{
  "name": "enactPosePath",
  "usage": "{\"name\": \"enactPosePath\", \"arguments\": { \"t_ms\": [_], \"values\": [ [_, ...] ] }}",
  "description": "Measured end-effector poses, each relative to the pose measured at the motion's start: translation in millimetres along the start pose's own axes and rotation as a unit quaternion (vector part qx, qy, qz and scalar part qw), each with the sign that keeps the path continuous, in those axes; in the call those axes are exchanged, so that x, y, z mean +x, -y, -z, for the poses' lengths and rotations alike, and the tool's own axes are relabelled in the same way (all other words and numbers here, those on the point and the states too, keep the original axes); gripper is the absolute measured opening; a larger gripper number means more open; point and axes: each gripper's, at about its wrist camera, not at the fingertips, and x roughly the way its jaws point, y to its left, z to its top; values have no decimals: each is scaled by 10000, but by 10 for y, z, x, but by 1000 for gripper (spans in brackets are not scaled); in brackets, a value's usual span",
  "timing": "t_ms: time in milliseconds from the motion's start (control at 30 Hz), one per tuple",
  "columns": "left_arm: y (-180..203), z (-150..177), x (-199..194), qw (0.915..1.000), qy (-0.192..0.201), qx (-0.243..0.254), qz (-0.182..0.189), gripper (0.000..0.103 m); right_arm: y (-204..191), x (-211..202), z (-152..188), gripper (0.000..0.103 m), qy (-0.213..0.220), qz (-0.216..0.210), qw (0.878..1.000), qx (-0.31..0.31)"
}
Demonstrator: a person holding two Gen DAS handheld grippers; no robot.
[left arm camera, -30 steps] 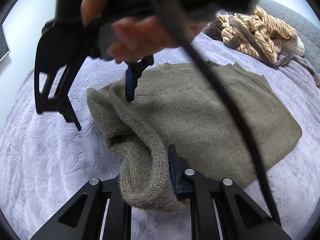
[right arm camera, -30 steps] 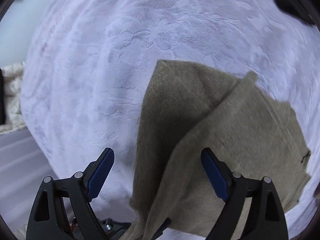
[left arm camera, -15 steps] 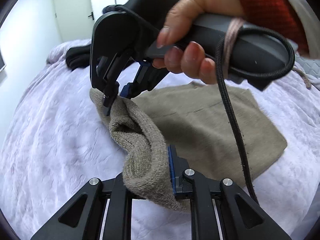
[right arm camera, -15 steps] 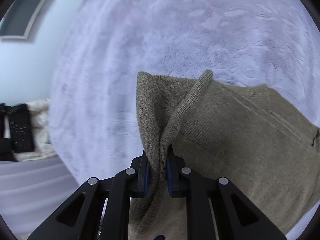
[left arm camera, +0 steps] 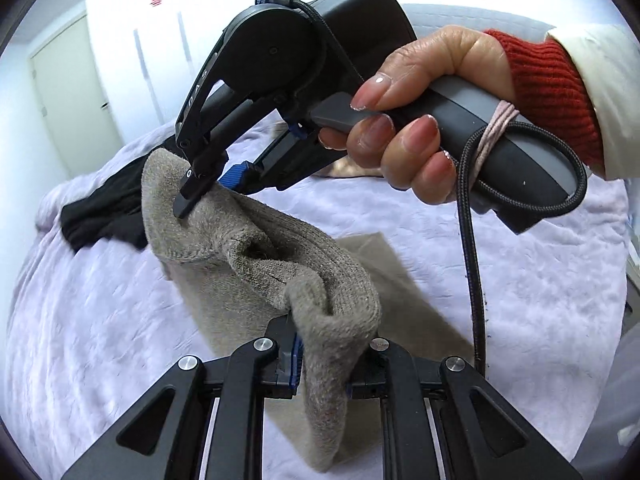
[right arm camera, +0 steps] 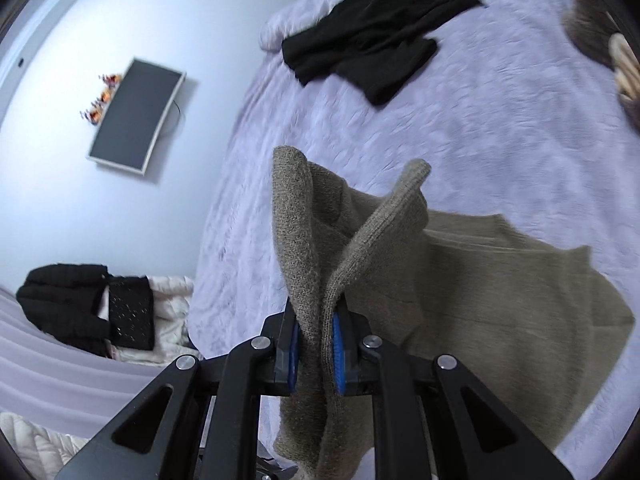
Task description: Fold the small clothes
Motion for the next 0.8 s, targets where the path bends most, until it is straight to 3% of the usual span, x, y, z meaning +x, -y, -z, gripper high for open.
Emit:
{"name": "enactPosePath", "arguments": {
  "t_ms": [267, 433, 600, 633, 667, 700, 733, 800],
  "values": [
    [707, 71, 581, 9963, -465, 548, 471, 16, 1253, -525, 468, 15, 506, 217, 9945, 892],
    [1005, 260, 967, 9908, -936, 748, 629, 16, 2005, -324, 806, 15, 394, 614, 9862, 1485],
    [1017, 322, 1091, 9907, -1081, 569, 607, 17, 2294, -213, 922, 16, 455, 575, 9831, 1680],
    [1017, 337, 1108, 9905, -1122, 543, 578, 19, 2302, -213, 919, 16, 458, 600, 9830, 1674],
    [1003, 335, 1119, 9900, -1180, 519, 564, 32, 2288, -231, 925, 17, 451, 623, 9831, 1660],
    [977, 316, 1123, 9900, -1213, 490, 520, 54, 2278, -240, 920, 20, 440, 644, 9832, 1651],
    [922, 329, 1103, 9913, -1152, 447, 448, 62, 2257, -263, 917, 21, 424, 702, 9827, 1661],
    [843, 357, 1006, 9930, -1034, 385, 420, 65, 2196, -347, 916, 30, 419, 918, 9806, 1681]
  ]
}}
